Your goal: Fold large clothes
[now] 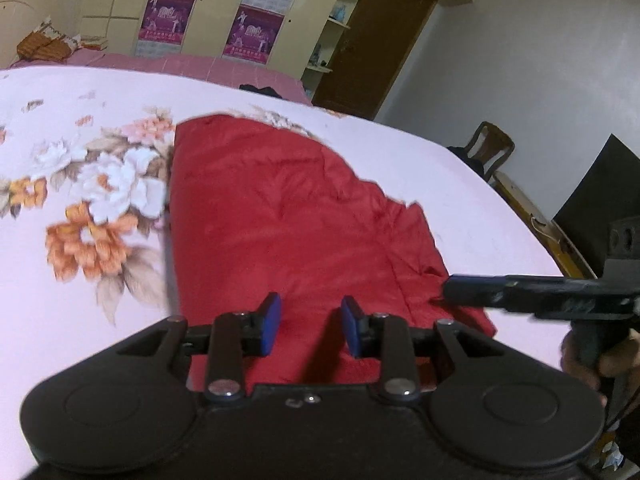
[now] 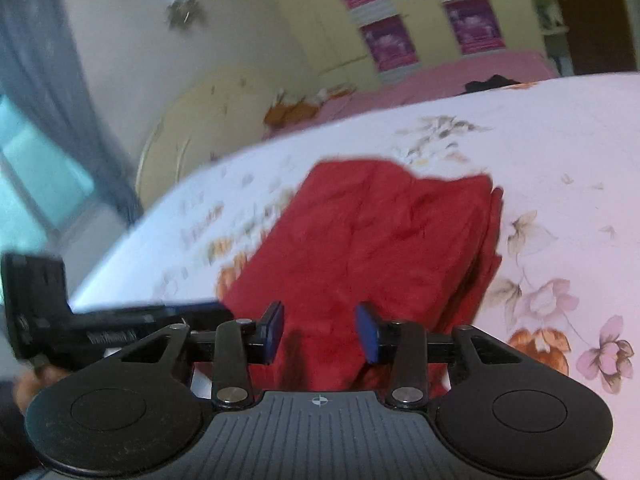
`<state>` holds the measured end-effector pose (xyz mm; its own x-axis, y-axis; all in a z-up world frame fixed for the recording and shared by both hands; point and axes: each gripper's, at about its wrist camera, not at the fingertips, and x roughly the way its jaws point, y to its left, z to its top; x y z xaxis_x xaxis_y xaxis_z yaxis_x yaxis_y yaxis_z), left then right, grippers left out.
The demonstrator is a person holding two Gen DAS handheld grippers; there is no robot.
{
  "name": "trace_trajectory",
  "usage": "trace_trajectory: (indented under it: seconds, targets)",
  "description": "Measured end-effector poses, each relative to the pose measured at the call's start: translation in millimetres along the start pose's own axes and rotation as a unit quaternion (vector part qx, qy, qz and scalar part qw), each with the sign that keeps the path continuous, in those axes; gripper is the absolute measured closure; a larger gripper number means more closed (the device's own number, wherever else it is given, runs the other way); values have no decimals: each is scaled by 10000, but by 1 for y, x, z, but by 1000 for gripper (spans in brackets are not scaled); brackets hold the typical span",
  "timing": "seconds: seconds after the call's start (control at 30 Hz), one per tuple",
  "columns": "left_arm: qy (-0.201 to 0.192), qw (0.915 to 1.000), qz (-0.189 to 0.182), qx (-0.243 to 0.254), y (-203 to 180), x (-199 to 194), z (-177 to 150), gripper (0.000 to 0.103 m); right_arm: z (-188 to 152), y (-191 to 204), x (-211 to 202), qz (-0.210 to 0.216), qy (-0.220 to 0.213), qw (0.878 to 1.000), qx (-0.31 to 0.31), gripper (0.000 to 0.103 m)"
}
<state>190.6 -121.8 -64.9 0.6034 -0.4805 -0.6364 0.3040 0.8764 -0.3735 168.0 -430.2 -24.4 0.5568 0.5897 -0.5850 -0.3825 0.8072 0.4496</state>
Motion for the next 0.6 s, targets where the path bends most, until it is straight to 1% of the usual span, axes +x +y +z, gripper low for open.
trace_trajectory:
  seconds: [0.03,0.07,0.1,0.17,0.3,0.33,0.37,0.4,0.47,0.5,0.6]
  targets:
    - [26,10000,-11,-41,0,1,-4,72,-5,0,4,-50,100,9999,-35,63]
    - [42,10000,-15,-55,0,2,-9,72,-10,-2,9,-151,181,9997,-86,66]
    - [57,10000,-2,-58,-1,5,-13,72,-17,-3,14,-283,278,9991,-119,74]
    - [119,9998,9,-155,3,10,-20,72,-26,-10,26,-362,417,9985,-13,79]
    - [202,9994,35,-274,8,14,-24,73,-28,-15,39,-381,583,9976,-3,80]
    - [194,9995,25,-257,6,10,-21,73,-22,-16,35,-361,529,9979,22,80]
    - [146,9996,9,-224,6,6,-18,73,-17,-15,25,-345,355,9988,43,80]
    - [60,9998,-14,-199,5,0,-13,69,-10,-16,15,-329,131,9993,84,80]
    - [-141,9999,-8,-96,7,-6,-1,68,8,-22,2,-431,-302,9985,160,80]
    - [-203,9998,10,-55,8,-5,6,68,15,-25,-1,-553,-495,9971,157,80]
    - [-416,9991,4,-55,20,7,32,68,42,-43,12,-794,-725,9938,270,80]
